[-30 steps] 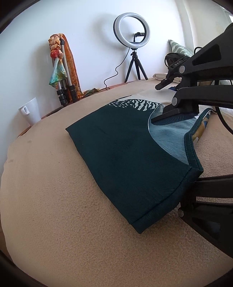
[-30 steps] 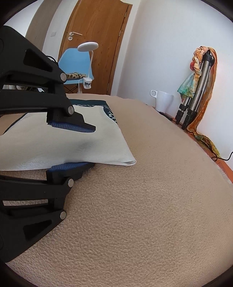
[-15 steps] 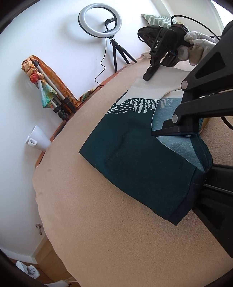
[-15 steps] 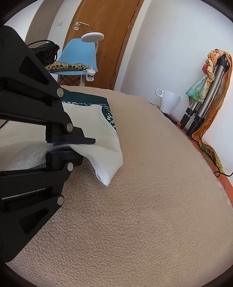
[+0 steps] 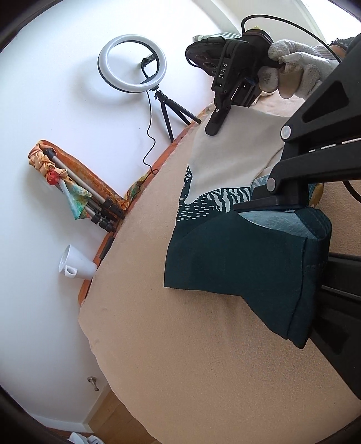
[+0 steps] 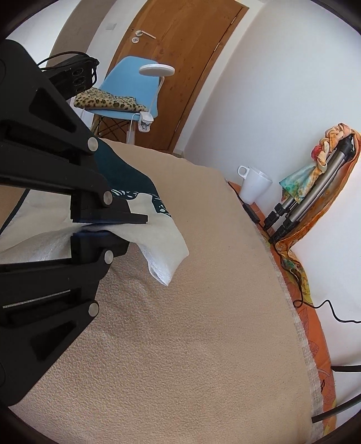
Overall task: Fold small clothes
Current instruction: 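Carry the folded bundle with both grippers onto the white shirt pile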
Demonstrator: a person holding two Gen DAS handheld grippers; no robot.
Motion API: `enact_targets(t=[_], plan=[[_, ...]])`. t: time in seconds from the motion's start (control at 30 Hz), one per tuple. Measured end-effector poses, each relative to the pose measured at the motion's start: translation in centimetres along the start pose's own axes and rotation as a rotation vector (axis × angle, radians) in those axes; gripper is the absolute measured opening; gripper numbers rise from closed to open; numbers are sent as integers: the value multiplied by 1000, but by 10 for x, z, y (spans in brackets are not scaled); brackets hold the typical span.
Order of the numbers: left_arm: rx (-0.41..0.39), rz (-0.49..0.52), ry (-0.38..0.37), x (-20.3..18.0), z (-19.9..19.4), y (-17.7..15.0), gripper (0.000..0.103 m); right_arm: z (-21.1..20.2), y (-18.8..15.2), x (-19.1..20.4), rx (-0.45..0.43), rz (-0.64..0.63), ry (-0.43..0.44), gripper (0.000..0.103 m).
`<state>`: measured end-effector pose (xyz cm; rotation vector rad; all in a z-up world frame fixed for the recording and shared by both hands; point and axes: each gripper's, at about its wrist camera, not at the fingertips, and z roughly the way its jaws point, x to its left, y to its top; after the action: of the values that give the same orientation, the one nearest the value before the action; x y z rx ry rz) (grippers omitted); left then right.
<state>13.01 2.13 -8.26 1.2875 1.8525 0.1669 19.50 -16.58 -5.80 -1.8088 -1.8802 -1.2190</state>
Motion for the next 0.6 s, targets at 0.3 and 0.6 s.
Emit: enact_targets(t=[0.3,0.6], plan=[[17,42,-76,-53,22,-3,2,-52,14,-8,-56,-21,-35,5],[25,117,-142,-132,62,-4,2,-128,35,-47,-132,-25,-89,5]])
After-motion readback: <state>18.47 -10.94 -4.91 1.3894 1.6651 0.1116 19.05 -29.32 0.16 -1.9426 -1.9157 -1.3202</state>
